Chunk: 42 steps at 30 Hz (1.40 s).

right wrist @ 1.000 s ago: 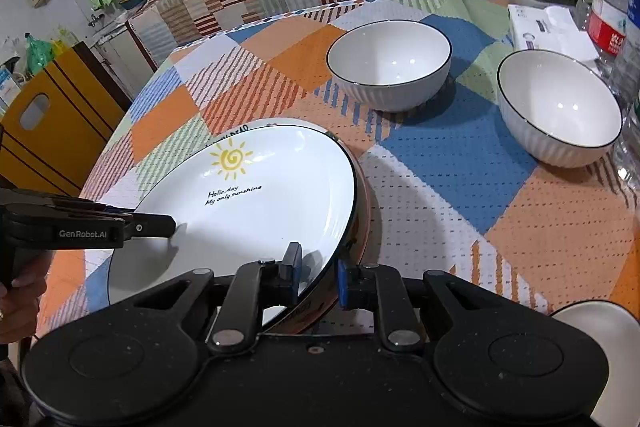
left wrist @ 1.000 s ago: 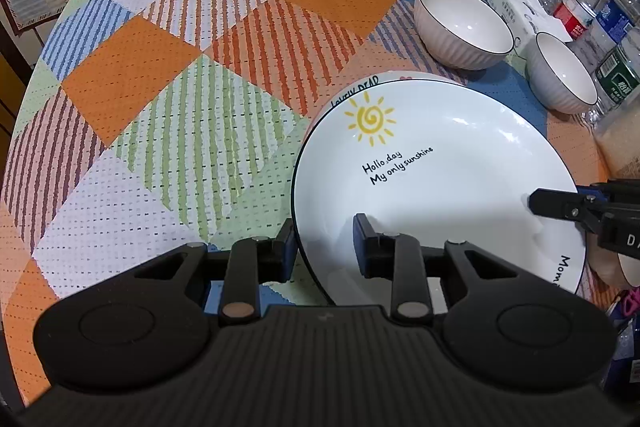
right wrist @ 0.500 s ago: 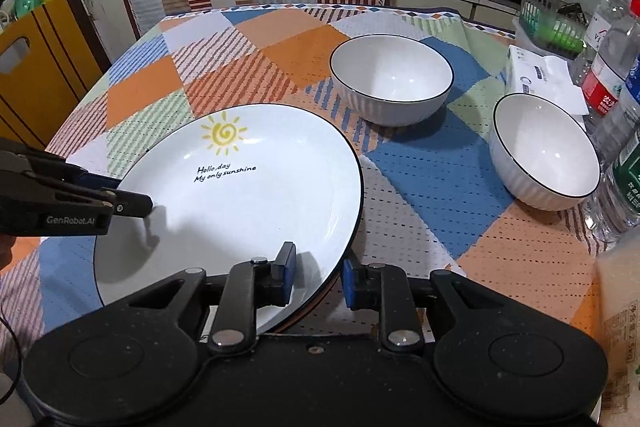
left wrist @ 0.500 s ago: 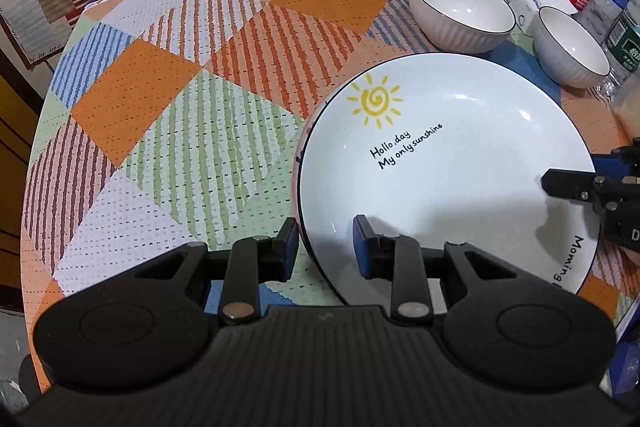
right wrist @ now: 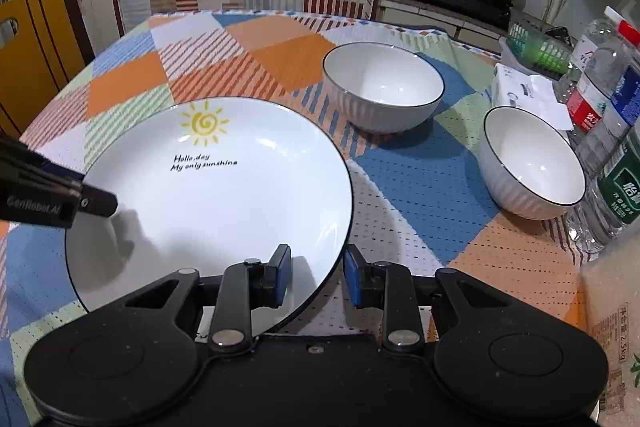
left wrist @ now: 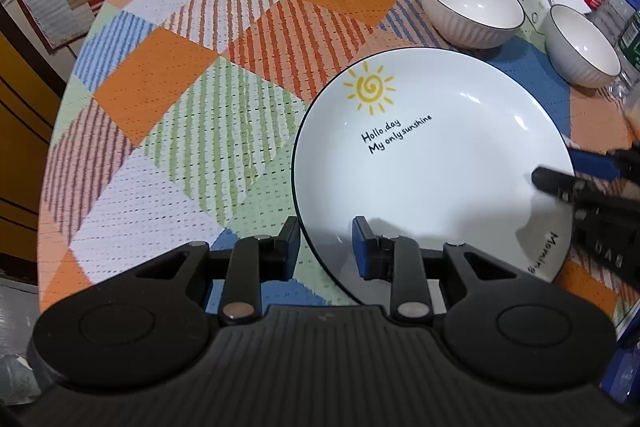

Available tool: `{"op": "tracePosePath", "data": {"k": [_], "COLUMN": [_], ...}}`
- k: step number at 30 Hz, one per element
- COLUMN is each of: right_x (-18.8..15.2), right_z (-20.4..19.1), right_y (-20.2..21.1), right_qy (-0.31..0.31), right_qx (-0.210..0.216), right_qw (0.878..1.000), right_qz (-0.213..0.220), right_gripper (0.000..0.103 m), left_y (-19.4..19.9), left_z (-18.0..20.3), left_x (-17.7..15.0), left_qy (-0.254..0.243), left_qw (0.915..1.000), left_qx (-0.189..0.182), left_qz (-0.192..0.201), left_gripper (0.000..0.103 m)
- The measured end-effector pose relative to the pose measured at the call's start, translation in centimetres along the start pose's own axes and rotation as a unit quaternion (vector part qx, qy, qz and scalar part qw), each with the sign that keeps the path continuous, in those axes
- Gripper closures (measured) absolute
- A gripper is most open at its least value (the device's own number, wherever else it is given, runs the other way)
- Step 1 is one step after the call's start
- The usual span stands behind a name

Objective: Organize plates and bowls
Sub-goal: 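Carry the sun-print plate with the right gripper onto the plate stack, then move the right gripper to a white bowl rim and grasp it, then carry the white bowl with the right gripper beside the plate stack and open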

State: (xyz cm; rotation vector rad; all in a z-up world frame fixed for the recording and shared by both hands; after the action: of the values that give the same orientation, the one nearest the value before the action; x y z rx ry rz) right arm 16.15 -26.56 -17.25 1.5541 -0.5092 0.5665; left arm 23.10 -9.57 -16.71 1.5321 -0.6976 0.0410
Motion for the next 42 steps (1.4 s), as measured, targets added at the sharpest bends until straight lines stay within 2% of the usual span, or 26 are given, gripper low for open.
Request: {"op": "tracePosePath", "data": {"k": [9,12,16,18,22,25,27,29,35,37,39,42], "right_x": [0.5,0.8,0.6,0.5,-0.1,-0.9,-1.5,-2.2,-5.0,-6.0,-7.1,-8.7], "right_z": [1.0,1.1,1.4,1.7,2.2,2.7,3.1,3.6,5.9,7.1,8.4,10.1], "right_y": [4.9,7.4,10.1,11.5,14.1,16.2,17.6,18.6,20.3,20.2,19.6,18.1], "right_qy": [-0.029,-0.026,-0.028,-0.033,-0.031,-0.028,-0.022,-0.014,0.017,0.008,-0.018,-0.057], "right_qx": [0.018,0.026,0.027,0.030,0.037,0.045,0.052,0.055,0.023,0.020,0.022,0.033], "right_qw": [0.998,0.997,0.995,0.993,0.992,0.990,0.990,0.991,0.994,0.995,0.996,0.994], "right_qz": [0.052,0.073,0.097,0.106,0.119,0.128,0.128,0.121,0.102,0.095,0.085,0.082], "right_gripper": [0.068,0.060,0.051,0.042,0.041,0.040,0.039,0.032,0.029,0.029,0.028,0.028], "left_y": [7.3,9.4,11.1,11.8,13.3,14.8,15.6,16.4,18.2,18.4,18.1,16.8], "left_z": [0.7,1.6,3.0,3.6,5.1,6.1,6.8,7.5,10.8,11.9,13.2,15.3], "left_x": [0.4,0.3,0.0,-0.3,-1.1,-1.9,-2.2,-2.5,-3.2,-3.2,-3.1,-3.0], "left_qy": [-0.022,-0.028,-0.044,-0.045,-0.071,-0.085,-0.088,-0.096,-0.140,-0.147,-0.162,-0.176], "left_qw": [0.9991,0.9979,0.9968,0.9969,0.9954,0.9940,0.9942,0.9935,0.9878,0.9858,0.9823,0.9776], "left_qx": [-0.016,-0.018,-0.011,-0.010,-0.009,-0.010,-0.012,-0.007,0.005,0.000,-0.012,-0.035], "left_qz": [0.033,0.055,0.065,0.064,0.064,0.067,0.062,0.060,0.068,0.080,0.094,0.109], "left_gripper": [0.076,0.076,0.076,0.074,0.070,0.062,0.061,0.057,0.046,0.044,0.032,0.031]}}
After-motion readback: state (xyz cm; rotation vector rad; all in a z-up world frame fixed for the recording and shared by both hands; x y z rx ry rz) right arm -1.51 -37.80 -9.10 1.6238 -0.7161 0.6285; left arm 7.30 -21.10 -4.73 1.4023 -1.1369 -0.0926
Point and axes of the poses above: each gripper's, at about its wrist camera, not at the fingertips, and y roughly against the way its jaws point, z to its right, x to its top, the point moved 1 cm from there along -y, roughly the way its jaws point, and after that the axes turned 7 degrees about x, right-handed, at the moved point
